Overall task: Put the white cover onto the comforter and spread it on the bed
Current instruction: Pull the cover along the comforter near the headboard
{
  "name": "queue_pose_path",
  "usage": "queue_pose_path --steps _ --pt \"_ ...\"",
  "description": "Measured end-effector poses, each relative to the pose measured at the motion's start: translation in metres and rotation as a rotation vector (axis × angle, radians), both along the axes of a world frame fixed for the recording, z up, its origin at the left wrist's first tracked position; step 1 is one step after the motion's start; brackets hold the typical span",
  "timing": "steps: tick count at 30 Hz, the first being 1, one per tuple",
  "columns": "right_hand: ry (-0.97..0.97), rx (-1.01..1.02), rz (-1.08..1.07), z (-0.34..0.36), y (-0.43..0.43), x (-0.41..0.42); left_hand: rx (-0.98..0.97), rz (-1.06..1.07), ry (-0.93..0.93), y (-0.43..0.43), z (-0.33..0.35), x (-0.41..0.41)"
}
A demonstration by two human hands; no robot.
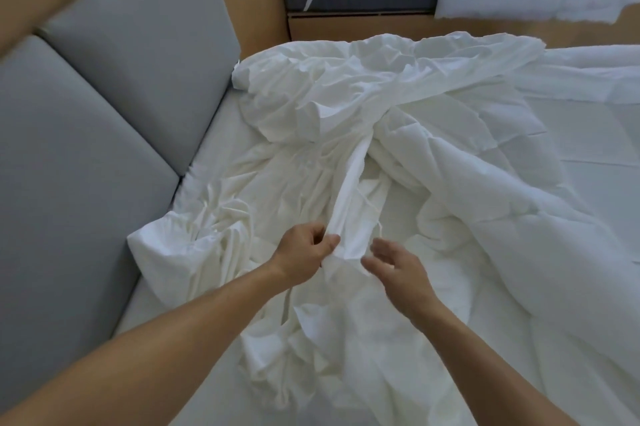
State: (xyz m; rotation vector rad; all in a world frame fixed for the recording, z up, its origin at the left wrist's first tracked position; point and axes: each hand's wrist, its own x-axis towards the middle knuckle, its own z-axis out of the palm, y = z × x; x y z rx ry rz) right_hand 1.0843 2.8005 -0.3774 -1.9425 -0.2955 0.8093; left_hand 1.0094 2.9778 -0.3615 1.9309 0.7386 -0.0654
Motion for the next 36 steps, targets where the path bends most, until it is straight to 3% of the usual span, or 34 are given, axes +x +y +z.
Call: queue_pose_path --steps 2,4,8,10,12,14,16,18,21,27,30,32,36 --pt "0.067 0.179 -0.168 0.013 0.021 0.01 -0.015 -0.065 -0.055 -0.006 0.008 -0.004" --pt "0.29 0.261 -0.195 0.019 0.04 0.018 -0.026 -0.116 -0.101 -0.017 0.014 -0.006" --pt "0.522 0.082 -0.106 0.027 0.047 0.02 -0.145 -0.265 -0.044 -0.032 0.011 -0.016" --pt "0.503 0.051 -0.11 0.026 0.038 0.022 -0.336 -0.269 0.05 -0.027 0.008 -0.024" --pt "0.465 0.077 -0.168 0.027 0.03 0.023 -0.404 -0.099 0.088 -0.017 -0.002 -0.027" --pt "0.441 0.1 -0.223 0.028 0.026 0.021 -0.35 0.116 0.127 -0.009 -0.013 -0.026" --pt "0.425 0.134 -0.235 0.031 0.024 0.015 -0.497 0.247 0.213 -0.009 -0.017 -0.021" --pt "0.37 0.133 -0.22 0.039 0.023 0.003 -0.714 0.266 0.266 -0.013 -0.014 -0.013" --pt "0.299 0.141 -0.122 0.046 0.017 -0.014 -0.812 0.181 0.234 -0.023 -0.008 0.003" --pt "0.25 0.134 0.122 0.044 -0.001 -0.025 -0.751 0.19 0.202 -0.036 0.001 0.022" --pt "0.15 -0.022 0.099 0.038 -0.013 -0.016 -0.528 0.254 0.094 -0.036 -0.001 0.024" --pt "0.122 -0.084 0.106 0.035 -0.02 -0.011 -0.307 0.198 0.03 -0.035 0.007 0.021" --pt "0.11 0.008 0.171 0.036 -0.015 -0.016 -0.24 -0.047 -0.015 -0.044 0.03 0.025"
